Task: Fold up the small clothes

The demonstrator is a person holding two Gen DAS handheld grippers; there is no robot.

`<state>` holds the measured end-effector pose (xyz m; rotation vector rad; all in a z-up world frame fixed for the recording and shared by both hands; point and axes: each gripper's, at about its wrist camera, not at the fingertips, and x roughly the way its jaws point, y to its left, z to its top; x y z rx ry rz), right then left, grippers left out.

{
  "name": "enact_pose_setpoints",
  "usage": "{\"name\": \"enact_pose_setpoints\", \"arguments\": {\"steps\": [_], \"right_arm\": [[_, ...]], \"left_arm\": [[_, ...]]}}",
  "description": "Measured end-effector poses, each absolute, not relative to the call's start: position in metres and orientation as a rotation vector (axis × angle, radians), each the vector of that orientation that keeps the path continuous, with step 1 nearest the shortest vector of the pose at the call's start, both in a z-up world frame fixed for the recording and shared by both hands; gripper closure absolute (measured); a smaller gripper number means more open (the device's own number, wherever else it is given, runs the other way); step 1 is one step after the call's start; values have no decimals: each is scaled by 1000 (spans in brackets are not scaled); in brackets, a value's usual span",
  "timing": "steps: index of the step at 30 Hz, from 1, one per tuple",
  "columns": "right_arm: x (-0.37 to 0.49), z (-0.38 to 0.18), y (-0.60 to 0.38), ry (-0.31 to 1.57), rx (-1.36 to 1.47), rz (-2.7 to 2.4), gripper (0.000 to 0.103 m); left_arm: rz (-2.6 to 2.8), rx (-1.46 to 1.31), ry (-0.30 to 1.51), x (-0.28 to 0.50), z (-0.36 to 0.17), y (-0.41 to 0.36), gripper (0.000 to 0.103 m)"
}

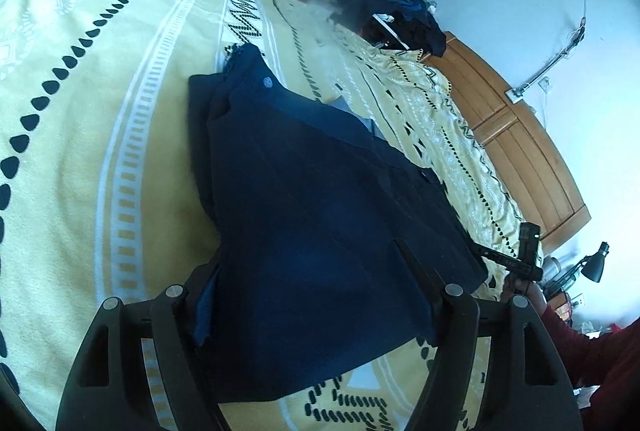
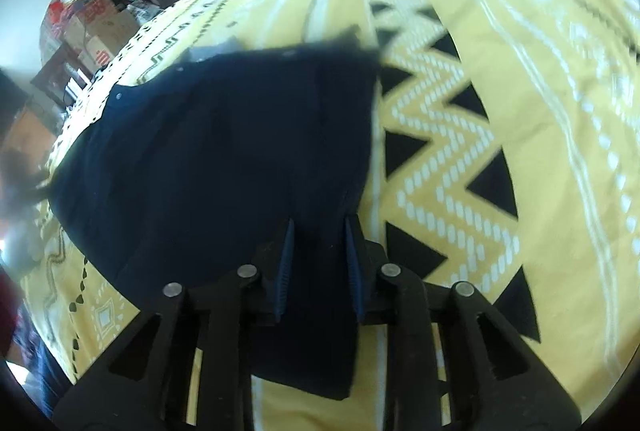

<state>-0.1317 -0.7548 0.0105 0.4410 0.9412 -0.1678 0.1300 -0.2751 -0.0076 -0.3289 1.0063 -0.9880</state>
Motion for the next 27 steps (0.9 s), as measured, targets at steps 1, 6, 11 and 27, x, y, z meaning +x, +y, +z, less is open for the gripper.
{"name": "enact_pose_setpoints", "arguments": {"steps": [1, 6, 11, 27], "right_arm": [[-134, 8, -759, 935, 472, -163, 77], [-147, 21, -758, 869, 514, -139, 95], [-140, 18, -757, 876, 560, -77, 92], [-131, 20, -758, 877, 641, -26, 102]], "left_arm": [[-990, -330, 1011, 130, -8, -275, 27], [-1033, -358, 994, 129, -3, -270, 28], [-1053, -346, 967, 127, 3, -271, 29], [-1124, -312, 1025, 146, 4, -289, 44]]}}
